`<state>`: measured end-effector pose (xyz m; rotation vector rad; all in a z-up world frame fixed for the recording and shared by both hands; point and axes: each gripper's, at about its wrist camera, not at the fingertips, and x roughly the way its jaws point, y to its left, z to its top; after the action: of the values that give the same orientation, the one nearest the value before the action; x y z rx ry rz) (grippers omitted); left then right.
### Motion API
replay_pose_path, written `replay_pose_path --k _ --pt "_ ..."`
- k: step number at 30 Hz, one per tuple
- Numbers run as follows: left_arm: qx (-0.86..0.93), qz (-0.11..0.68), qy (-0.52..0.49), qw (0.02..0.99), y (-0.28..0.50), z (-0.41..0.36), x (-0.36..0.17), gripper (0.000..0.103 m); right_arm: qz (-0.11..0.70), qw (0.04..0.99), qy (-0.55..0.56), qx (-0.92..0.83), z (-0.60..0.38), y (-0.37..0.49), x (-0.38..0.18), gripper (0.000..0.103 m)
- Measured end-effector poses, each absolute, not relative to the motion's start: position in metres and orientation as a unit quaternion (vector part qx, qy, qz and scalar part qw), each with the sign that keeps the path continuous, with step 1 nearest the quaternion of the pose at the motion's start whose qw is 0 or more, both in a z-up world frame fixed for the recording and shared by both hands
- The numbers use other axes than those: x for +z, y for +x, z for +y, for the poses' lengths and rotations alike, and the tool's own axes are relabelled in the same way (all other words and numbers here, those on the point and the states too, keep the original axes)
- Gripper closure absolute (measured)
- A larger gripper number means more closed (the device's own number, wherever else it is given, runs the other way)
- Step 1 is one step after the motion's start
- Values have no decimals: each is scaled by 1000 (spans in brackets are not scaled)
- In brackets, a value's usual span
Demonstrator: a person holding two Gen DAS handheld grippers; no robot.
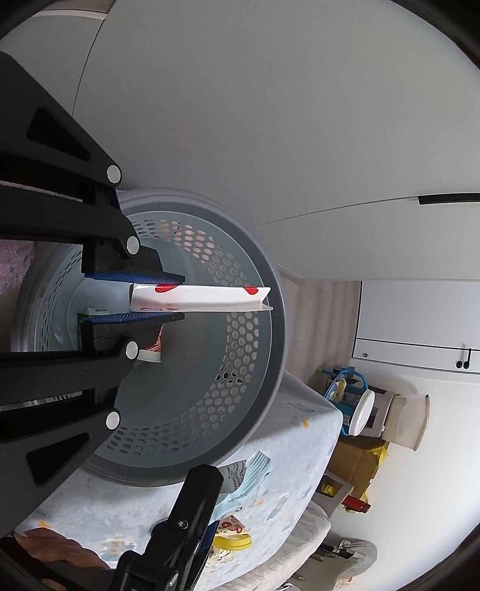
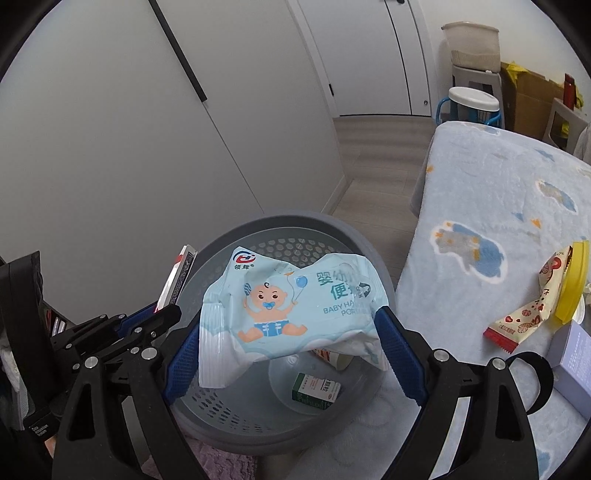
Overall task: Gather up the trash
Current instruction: 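Open both tools to drop the strip and wipes pack into the wastebasket, then move both open tools from the wastebasket back over the bed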
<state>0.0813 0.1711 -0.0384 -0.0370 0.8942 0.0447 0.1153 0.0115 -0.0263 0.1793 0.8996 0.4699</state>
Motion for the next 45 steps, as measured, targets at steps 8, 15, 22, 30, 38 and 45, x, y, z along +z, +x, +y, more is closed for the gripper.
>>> replay_pose_path --k 8,15,22,30,38,45 --pt "32 425 -17 904 76 175 -36 64 426 872 94 222 6 115 -24 7" --pt "40 425 -18 904 74 177 -36 58 423 875 86 219 8 114 -23 7" --pt "48 420 -15 906 71 177 -34 52 424 875 80 220 11 111 -26 7" --pt "54 420 -12 906 69 178 -35 51 426 874 80 219 10 110 -28 7" --pt "56 415 -11 908 66 179 -32 45 427 874 82 216 6 105 -30 7" --pt "58 412 -12 909 59 179 -29 37 425 876 78 215 4 99 -29 7"
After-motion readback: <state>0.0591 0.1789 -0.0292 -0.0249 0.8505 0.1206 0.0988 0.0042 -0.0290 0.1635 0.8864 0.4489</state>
